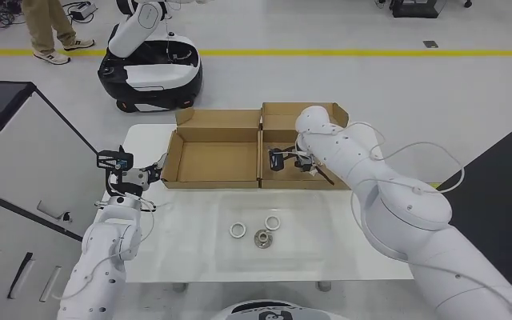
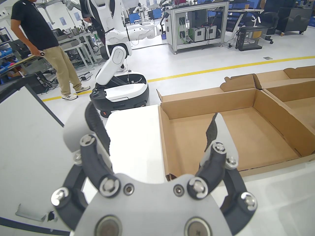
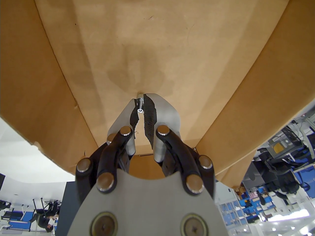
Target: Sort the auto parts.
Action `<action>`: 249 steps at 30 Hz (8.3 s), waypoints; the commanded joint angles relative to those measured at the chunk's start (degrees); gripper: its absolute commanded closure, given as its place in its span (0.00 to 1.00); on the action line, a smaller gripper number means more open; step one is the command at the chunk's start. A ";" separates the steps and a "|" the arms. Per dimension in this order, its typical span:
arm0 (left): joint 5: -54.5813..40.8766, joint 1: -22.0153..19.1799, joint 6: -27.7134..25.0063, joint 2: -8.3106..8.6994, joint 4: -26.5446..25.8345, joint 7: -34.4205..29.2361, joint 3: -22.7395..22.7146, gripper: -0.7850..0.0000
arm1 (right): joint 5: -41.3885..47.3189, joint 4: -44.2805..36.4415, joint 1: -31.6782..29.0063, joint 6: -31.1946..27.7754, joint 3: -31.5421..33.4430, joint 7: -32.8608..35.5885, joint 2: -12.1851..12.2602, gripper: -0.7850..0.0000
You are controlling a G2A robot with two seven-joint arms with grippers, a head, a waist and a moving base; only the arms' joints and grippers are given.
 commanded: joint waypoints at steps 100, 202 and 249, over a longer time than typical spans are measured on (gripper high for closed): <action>0.00 0.00 0.00 0.00 0.00 0.00 0.00 0.00 | -14.93 -60.49 -2.65 22.76 0.00 -106.06 63.49 0.00; -19.94 -42.73 -19.27 2.57 -19.36 -85.02 52.48 0.00 | -14.11 -60.47 -2.79 22.87 0.00 -106.17 63.73 0.00; -27.84 -49.73 -19.04 1.39 -12.58 -85.26 58.97 0.00 | -14.11 -60.47 -2.79 22.87 0.00 -106.17 63.73 0.00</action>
